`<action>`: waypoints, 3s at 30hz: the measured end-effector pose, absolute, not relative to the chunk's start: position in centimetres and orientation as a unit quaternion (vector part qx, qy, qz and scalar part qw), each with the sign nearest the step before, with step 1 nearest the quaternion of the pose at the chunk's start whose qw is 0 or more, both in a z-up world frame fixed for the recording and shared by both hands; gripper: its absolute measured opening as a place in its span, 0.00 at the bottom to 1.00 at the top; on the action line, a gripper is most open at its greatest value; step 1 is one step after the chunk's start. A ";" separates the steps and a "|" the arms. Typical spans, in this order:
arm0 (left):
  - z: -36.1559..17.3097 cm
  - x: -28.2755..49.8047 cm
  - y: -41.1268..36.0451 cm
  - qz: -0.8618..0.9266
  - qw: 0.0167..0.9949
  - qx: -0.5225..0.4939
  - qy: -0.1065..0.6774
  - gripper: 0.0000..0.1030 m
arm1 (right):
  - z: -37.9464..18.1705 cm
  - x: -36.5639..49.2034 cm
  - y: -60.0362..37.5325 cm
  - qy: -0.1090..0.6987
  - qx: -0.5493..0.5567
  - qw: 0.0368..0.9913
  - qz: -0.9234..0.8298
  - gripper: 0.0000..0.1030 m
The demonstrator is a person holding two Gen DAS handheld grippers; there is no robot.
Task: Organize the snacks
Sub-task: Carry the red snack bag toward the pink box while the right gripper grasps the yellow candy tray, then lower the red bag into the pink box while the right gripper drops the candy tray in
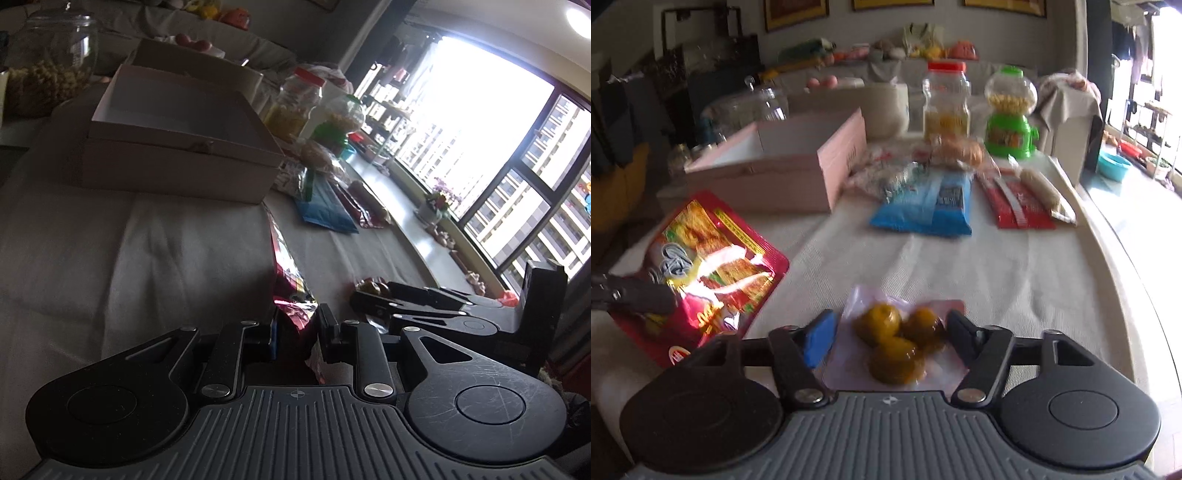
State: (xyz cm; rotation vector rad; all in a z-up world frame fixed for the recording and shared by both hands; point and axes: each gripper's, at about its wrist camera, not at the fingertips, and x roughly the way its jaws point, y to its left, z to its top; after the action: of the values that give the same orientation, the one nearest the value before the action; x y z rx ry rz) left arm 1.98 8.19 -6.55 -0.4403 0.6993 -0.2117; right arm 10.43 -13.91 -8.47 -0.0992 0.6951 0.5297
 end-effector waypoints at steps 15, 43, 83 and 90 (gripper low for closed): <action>-8.6 6.9 5.7 -0.119 0.908 -0.219 0.338 0.26 | -8.9 8.9 -13.4 0.311 -0.072 0.913 0.253 0.63; -5.4 0.8 14.0 -0.117 0.901 -0.312 0.277 0.23 | -3.8 6.9 -13.8 0.282 -0.119 0.901 0.306 0.48; -2.4 22.5 22.4 0.004 0.911 -0.236 0.339 0.27 | -0.4 20.1 -2.7 0.245 -0.126 0.898 0.344 0.70; -0.4 17.7 16.9 0.031 0.957 -0.166 0.235 0.27 | -3.7 22.4 -8.5 0.327 -0.095 0.911 0.233 0.80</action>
State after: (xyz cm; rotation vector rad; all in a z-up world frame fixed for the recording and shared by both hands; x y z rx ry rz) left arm 17.68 16.91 -0.40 -0.3364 0.4767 0.0632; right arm 22.36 -8.52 -3.71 -0.1959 0.6738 0.4807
